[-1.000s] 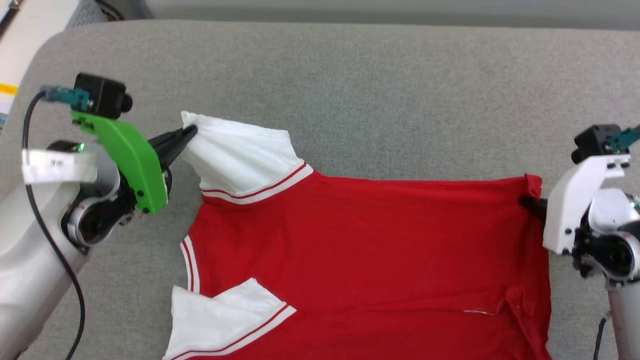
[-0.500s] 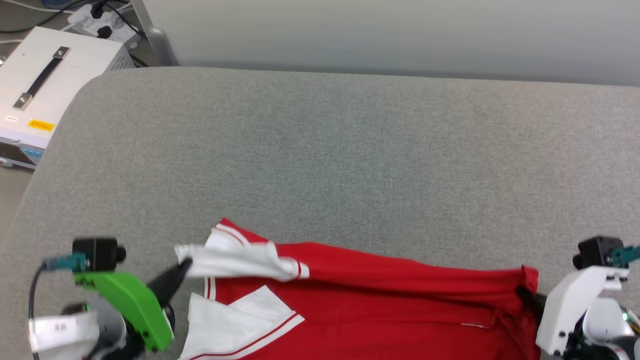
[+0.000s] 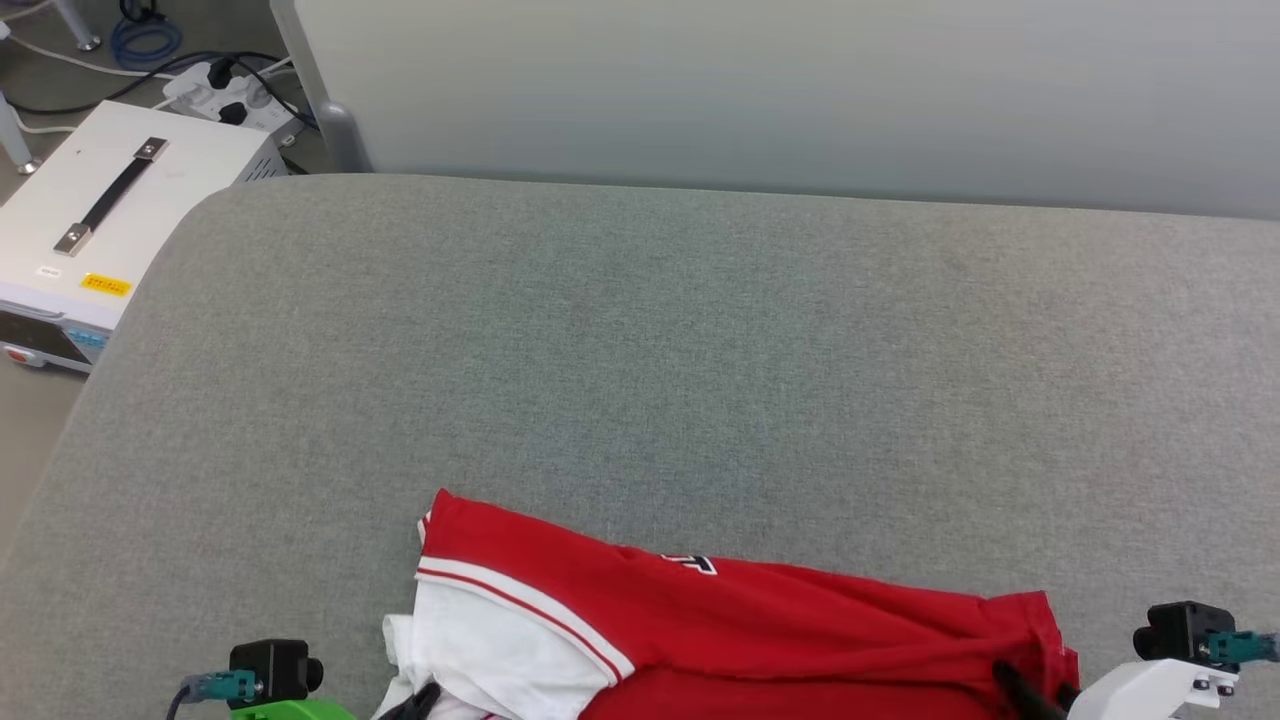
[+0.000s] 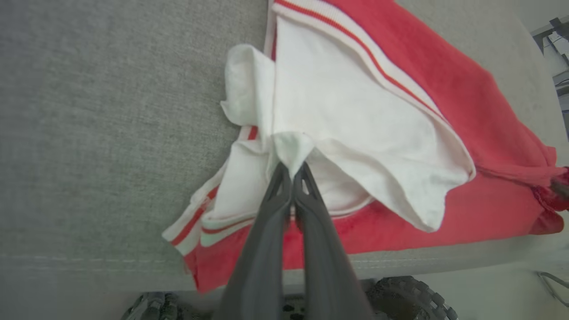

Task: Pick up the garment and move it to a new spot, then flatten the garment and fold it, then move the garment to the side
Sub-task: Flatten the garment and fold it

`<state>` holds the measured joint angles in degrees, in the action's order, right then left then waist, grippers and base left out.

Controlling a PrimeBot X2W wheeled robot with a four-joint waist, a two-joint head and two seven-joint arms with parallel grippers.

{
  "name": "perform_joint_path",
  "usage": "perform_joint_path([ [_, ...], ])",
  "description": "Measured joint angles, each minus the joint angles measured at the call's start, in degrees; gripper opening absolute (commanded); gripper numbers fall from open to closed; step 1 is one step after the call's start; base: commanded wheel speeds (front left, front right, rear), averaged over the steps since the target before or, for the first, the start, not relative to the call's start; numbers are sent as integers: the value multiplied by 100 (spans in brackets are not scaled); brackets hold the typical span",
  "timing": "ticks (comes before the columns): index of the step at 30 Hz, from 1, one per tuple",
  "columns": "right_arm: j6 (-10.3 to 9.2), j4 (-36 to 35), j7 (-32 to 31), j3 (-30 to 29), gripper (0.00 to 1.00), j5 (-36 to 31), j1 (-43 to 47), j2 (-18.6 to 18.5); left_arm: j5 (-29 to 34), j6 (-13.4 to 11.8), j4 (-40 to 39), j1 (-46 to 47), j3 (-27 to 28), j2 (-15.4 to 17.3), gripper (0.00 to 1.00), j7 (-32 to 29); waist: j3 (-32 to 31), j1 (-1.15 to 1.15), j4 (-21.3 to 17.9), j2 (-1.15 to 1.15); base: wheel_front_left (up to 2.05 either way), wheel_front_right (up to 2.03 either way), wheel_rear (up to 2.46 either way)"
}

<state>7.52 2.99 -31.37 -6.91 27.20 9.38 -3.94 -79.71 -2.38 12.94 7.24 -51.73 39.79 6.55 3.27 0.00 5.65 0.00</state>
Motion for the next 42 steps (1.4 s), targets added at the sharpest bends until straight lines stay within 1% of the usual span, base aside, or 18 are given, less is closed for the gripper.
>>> perform_joint_path([
  [2,0,-31,270,54,100,30,-1,7,68,62,93,45,-4,-75,100,96,-29,0,-22,0,0,0,0],
  [3,0,-71,407,87,100,30,-2,9,204,69,124,82,-7,-77,100,169,-41,0,-39,0,0,0,0],
  [6,0,-258,635,167,100,26,-16,-11,512,42,126,254,52,-51,100,464,-76,0,-89,0,0,0,0],
  [7,0,-330,644,170,100,26,-23,-36,678,-15,105,321,87,-32,100,548,-90,0,-105,0,0,0,0],
  [9,0,-439,619,154,100,25,-34,-99,855,-205,-57,415,201,-15,100,661,-116,0,-129,0,0,0,0],
  [12,0,-586,327,34,100,-1,-47,-248,1166,-390,-264,539,331,1,100,754,-139,0,-141,0,0,0,0],
  [16,0,-817,-368,-198,100,-94,-43,-379,1689,-779,-591,639,609,-8,100,804,-143,0,-121,0,0,0,0],
  [19,0,-942,-958,-278,100,-143,-33,-499,2085,-1067,-877,636,1028,-90,100,811,-119,0,-98,0,0,0,0],
  [22,0,-1036,-1330,-258,100,-153,-30,-601,2602,-1278,-1212,538,1613,-327,100,811,-54,0,-62,0,0,0,0],
  [25,0,-991,-1462,-208,100,-148,-32,-597,3047,-1351,-1432,286,2038,-558,100,811,24,0,-15,0,0,0,0],
  [28,0,-832,-1486,-92,100,-122,-35,-542,3419,-1360,-1591,52,2324,-733,100,811,104,0,54,0,0,0,0],
  [32,0,-542,-1471,83,100,-68,-43,-472,3754,-1354,-1782,-118,2560,-884,100,811,221,0,152,0,0,0,0],
  [37,-1,-136,-1434,242,100,1,-102,-464,3927,-1295,-1886,-221,2683,-1013,100,811,355,0,225,0,0,0,0],
  [38,-2,-65,-1434,289,87,9,-126,-485,3950,-1287,-1898,-238,2709,-1061,100,811,379,0,237,0,0,0,0],
  [39,-3,-11,-1434,325,45,36,-157,-490,3967,-1256,-1901,-247,2728,-1101,100,811,396,0,245,0,0,0,0],
  [40,-5,29,-1434,339,25,62,-180,-493,3995,-1241,-1898,-252,2739,-1122,100,811,406,0,250,0,0,0,0],
  [41,-5,60,-1432,366,0,78,-204,-514,4028,-1227,-1896,-253,2752,-1145,100,811,411,0,254,0,0,0,0],
  [42,-5,92,-1429,382,0,86,-232,-525,4054,-1203,-1891,-256,2763,-1166,100,811,408,0,255,0,0,0,0],
])
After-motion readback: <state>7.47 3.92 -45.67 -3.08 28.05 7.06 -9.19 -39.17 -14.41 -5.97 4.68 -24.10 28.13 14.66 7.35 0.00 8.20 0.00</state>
